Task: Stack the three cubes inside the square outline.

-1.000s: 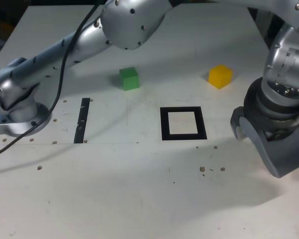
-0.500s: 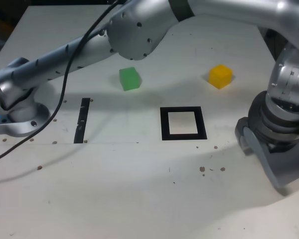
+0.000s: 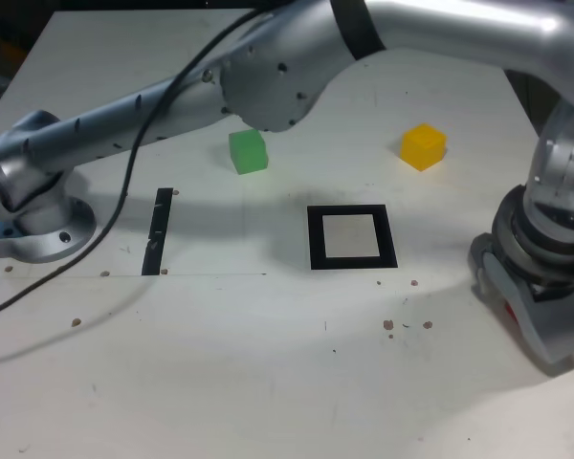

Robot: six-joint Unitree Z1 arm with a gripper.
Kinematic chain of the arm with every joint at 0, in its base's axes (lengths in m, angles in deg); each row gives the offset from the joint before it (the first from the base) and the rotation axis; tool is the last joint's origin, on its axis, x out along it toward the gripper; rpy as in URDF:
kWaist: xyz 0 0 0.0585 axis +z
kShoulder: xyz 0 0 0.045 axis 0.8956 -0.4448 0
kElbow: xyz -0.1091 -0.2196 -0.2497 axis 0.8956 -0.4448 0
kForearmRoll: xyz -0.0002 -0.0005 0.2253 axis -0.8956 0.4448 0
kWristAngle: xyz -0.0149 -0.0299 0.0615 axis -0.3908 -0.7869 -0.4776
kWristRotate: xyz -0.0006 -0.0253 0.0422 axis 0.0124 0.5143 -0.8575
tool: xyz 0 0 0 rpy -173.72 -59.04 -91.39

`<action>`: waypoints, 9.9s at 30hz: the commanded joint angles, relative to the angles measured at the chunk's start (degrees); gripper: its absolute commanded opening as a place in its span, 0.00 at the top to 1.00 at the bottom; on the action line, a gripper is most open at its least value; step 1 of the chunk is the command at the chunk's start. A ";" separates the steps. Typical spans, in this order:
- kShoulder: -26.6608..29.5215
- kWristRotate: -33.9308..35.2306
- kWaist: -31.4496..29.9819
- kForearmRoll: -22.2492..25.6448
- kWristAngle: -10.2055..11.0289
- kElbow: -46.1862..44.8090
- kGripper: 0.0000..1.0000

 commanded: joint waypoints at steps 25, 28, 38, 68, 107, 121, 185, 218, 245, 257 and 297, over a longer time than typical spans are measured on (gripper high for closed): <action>-0.41 4.07 0.54 -2.42 -2.44 0.77 0.71; -0.22 4.11 0.54 -2.16 -2.44 0.92 0.73; 2.45 4.85 0.54 0.50 -2.41 2.25 0.78; 37.04 36.48 15.98 -9.17 -10.47 -47.19 0.83; 26.05 54.58 14.69 -13.08 -15.71 -53.71 0.83; 25.18 50.89 14.69 -13.23 -17.46 -53.89 0.10; 15.27 -16.44 31.39 -15.34 -3.08 -31.16 0.44; 18.07 -1.85 29.75 -3.44 -2.25 -24.20 0.77; 27.88 55.49 15.07 4.82 -18.84 -42.32 0.86; 27.69 59.23 13.63 2.28 -16.72 -42.30 0.86; 26.05 53.21 13.64 -4.08 -17.44 -45.50 0.44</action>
